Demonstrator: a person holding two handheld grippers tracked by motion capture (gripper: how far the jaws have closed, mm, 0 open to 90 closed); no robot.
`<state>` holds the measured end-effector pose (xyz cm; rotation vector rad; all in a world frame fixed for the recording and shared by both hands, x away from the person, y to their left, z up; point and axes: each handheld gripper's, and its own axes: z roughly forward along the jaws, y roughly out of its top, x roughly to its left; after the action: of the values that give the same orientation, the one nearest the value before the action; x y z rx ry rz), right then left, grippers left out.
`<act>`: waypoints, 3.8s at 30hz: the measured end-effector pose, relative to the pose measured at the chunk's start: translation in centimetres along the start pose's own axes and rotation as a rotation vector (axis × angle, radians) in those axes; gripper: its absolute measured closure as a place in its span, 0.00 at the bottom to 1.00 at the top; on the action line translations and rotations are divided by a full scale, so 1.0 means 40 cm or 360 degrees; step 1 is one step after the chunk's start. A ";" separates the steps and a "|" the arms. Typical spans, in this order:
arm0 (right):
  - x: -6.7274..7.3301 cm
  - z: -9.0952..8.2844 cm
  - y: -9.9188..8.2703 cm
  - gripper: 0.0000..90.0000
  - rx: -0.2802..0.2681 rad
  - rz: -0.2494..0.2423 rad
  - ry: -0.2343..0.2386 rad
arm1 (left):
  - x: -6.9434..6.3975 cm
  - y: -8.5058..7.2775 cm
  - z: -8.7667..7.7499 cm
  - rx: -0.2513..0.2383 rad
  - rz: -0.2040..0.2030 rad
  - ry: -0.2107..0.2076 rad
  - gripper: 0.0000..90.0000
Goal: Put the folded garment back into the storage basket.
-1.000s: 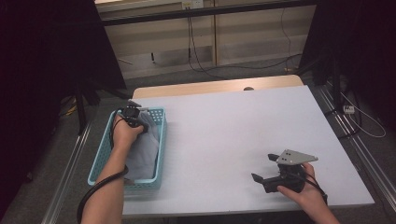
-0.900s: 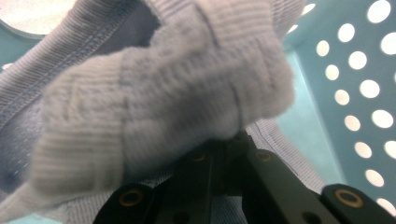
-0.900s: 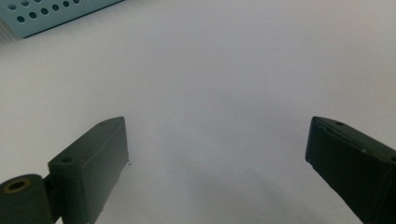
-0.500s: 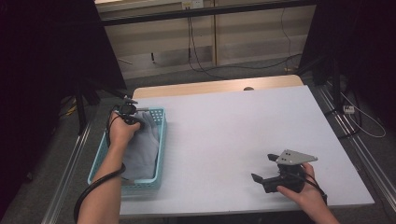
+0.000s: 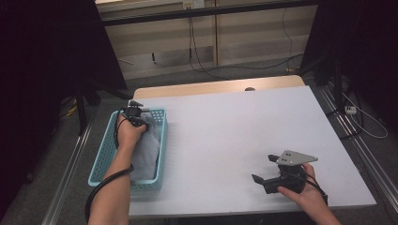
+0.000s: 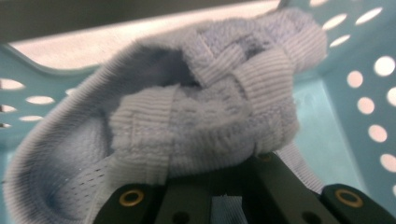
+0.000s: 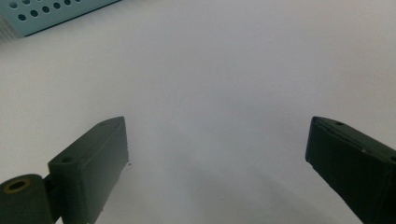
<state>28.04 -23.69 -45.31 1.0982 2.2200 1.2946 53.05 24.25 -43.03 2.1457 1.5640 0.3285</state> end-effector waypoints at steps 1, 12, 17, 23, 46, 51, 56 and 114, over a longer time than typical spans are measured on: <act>0.000 0.000 0.000 0.06 -0.0002 0.0001 -0.0001 | 0.001 0.001 -0.004 0.0002 -0.0001 -0.0003 1.00; -0.002 -0.002 0.001 0.06 -0.0006 0.0004 -0.0006 | -0.002 0.020 -0.087 0.0028 0.0049 -0.0051 0.89; -0.006 -0.007 0.002 0.06 -0.0012 0.0011 -0.0014 | -0.009 0.023 -0.104 0.0037 0.0058 -0.0080 0.84; -0.008 -0.009 0.002 0.06 -0.0018 0.0013 -0.0016 | -0.028 0.030 -0.125 0.0062 0.0035 -0.0144 0.73; -0.010 -0.018 0.004 0.06 -0.0041 0.0029 -0.0021 | -0.120 0.056 -0.178 0.0030 0.0108 -0.0318 0.46; -0.010 -0.017 0.004 0.06 -0.0042 0.0029 -0.0021 | -0.123 0.056 -0.181 0.0037 0.0118 -0.0331 0.41; -0.010 -0.017 0.004 0.06 -0.0042 0.0029 -0.0020 | -0.129 0.055 -0.185 0.0028 0.0112 -0.0337 0.38; -0.024 -0.031 0.005 0.06 -0.0059 0.0043 -0.0037 | -0.268 0.050 -0.229 -0.0006 0.0374 -0.0511 0.24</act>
<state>27.97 -25.07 -44.59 1.1275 2.1628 1.3215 47.13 15.71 -33.30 2.2507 1.1376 0.0544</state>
